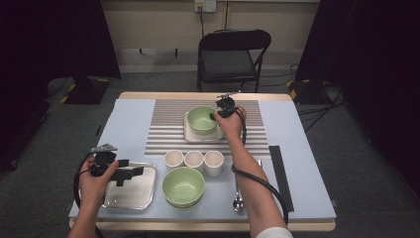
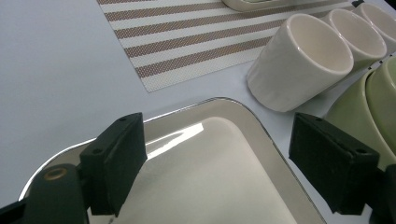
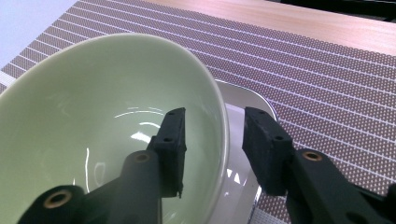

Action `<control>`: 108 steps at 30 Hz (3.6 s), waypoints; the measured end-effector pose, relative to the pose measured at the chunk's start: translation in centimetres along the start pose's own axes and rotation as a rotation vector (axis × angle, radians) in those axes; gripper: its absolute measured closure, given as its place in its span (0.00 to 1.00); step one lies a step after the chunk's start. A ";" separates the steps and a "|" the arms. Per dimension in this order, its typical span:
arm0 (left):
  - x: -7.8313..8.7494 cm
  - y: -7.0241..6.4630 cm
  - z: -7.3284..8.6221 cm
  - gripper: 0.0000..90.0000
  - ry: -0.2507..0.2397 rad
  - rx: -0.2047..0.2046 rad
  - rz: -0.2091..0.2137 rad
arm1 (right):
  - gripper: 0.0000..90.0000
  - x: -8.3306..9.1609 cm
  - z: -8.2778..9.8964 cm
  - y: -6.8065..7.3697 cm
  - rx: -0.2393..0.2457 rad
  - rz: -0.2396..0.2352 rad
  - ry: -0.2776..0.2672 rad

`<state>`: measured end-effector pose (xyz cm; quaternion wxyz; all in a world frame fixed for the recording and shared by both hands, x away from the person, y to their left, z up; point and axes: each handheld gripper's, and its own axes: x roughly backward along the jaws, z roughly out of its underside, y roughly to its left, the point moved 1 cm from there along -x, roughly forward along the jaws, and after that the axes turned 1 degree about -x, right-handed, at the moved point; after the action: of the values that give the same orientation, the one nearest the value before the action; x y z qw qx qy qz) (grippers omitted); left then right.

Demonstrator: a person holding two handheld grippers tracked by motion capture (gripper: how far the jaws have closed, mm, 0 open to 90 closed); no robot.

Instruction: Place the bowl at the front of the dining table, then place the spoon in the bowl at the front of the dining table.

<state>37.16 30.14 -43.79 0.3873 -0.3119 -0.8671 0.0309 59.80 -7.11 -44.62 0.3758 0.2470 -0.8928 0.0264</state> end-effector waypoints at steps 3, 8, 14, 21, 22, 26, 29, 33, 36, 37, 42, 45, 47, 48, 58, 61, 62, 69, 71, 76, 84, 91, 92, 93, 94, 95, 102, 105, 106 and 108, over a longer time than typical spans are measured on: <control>0.0 0.0 0.0 0.21 0.000 0.000 -0.001 | 0.60 0.1 0.0 -0.1 0.002 -0.002 -0.006; 0.0 0.0 0.0 0.21 0.002 -0.002 0.000 | 0.54 0.5 -0.1 -0.3 -0.004 -0.005 -0.012; -0.1 -0.1 0.0 0.21 0.005 -0.002 -0.001 | 0.51 0.9 -0.2 -0.6 0.011 -0.005 -0.014; 0.0 -0.2 0.0 0.21 0.004 -0.009 -0.003 | 0.50 1.4 -0.3 -0.6 0.014 -0.003 -0.024; 0.0 -0.2 0.0 0.21 0.003 -0.007 -0.001 | 0.49 1.5 -0.3 -0.5 0.012 -0.004 -0.023; 0.1 -0.4 0.0 0.21 0.004 -0.007 -0.005 | 0.48 1.8 -0.4 -0.5 0.014 -0.013 -0.025; 0.1 -0.4 0.0 0.21 0.001 -0.009 -0.005 | 0.46 2.1 -0.5 -0.5 0.017 -0.021 -0.026; 0.2 -0.5 -0.1 0.21 -0.002 -0.010 -0.006 | 0.45 2.5 -0.6 -0.4 0.023 -0.026 -0.025; 0.2 -0.5 -0.1 0.21 0.000 -0.016 -0.004 | 0.44 2.8 -0.6 -0.4 0.031 -0.026 -0.029; 0.2 -0.6 -0.1 0.21 0.001 -0.016 -0.004 | 0.44 2.9 -0.7 -0.3 0.031 -0.028 -0.030; 0.2 -0.7 -0.1 0.21 0.000 -0.019 -0.002 | 0.43 3.5 -0.8 -0.3 0.041 -0.021 -0.040; 0.2 -0.7 -0.2 0.21 0.000 -0.023 -0.002 | 0.43 3.9 -0.8 -0.3 0.047 -0.019 -0.039; 0.2 -0.8 -0.2 0.21 0.003 -0.026 -0.001 | 0.42 4.1 -0.8 -0.3 0.047 -0.023 -0.041; 0.2 -0.8 -0.2 0.21 0.003 -0.026 -0.003 | 0.42 4.2 -0.7 -0.3 0.047 -0.024 -0.037; 0.3 -0.9 -0.2 0.20 0.001 -0.030 -0.004 | 0.40 4.9 -0.6 -0.2 0.069 -0.020 -0.027; 0.4 -0.9 -0.2 0.20 -0.004 -0.026 0.000 | 0.40 5.2 -0.6 -0.2 0.070 -0.023 -0.031; 0.4 -0.9 -0.2 0.20 -0.005 -0.026 0.001 | 0.40 5.3 -0.7 -0.1 0.068 -0.021 -0.028; 0.6 -1.0 -0.1 0.20 -0.010 -0.019 -0.002 | 0.40 5.9 -0.8 0.2 0.079 -0.034 -0.038; 0.7 -1.0 0.0 0.20 -0.010 -0.022 -0.003 | 0.40 6.1 -0.8 0.2 0.078 -0.033 -0.035; 0.8 -1.1 -0.1 0.20 -0.020 -0.014 0.004 | 0.40 6.4 -0.5 0.2 0.088 -0.038 -0.039; 0.7 -1.2 -0.1 0.20 -0.020 -0.010 0.002 | 0.39 7.1 -0.1 -0.2 0.080 -0.040 -0.039; 0.8 -1.4 -0.2 0.20 -0.027 -0.002 -0.006 | 0.39 7.8 0.3 -0.4 0.081 -0.038 -0.038; 0.8 -1.4 -0.2 0.20 -0.027 -0.004 -0.005 | 0.39 7.9 0.3 -0.4 0.085 -0.040 -0.040; 0.8 -1.4 -0.2 0.20 -0.026 -0.004 -0.005 | 0.39 7.9 0.4 -0.4 0.079 -0.042 -0.036; 0.8 -1.4 -0.2 0.20 -0.026 -0.004 -0.004 | 0.39 8.0 0.4 -0.4 0.085 -0.042 -0.039; 0.8 -1.4 -0.2 0.20 -0.026 -0.003 -0.004 | 0.39 8.0 0.5 -0.3 0.082 -0.043 -0.038; 0.9 -1.3 -0.2 0.20 -0.029 0.011 0.000 | 0.39 8.6 0.6 -0.2 0.088 -0.053 -0.043; 0.9 -1.3 -0.2 0.20 -0.030 0.011 0.001 | 0.39 8.8 0.7 -0.3 0.089 -0.054 -0.042; 0.9 -1.3 -0.2 0.20 -0.029 0.011 0.000 | 0.39 8.9 0.7 -0.3 0.087 -0.052 -0.043; 0.9 -1.4 -0.2 0.19 -0.028 0.007 -0.003 | 0.39 9.1 0.8 -0.3 0.088 -0.054 -0.043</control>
<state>36.17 29.50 -42.65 0.3762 -0.3088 -0.8727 0.0380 53.99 -11.42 -39.06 0.3458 0.2879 -0.8916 0.0503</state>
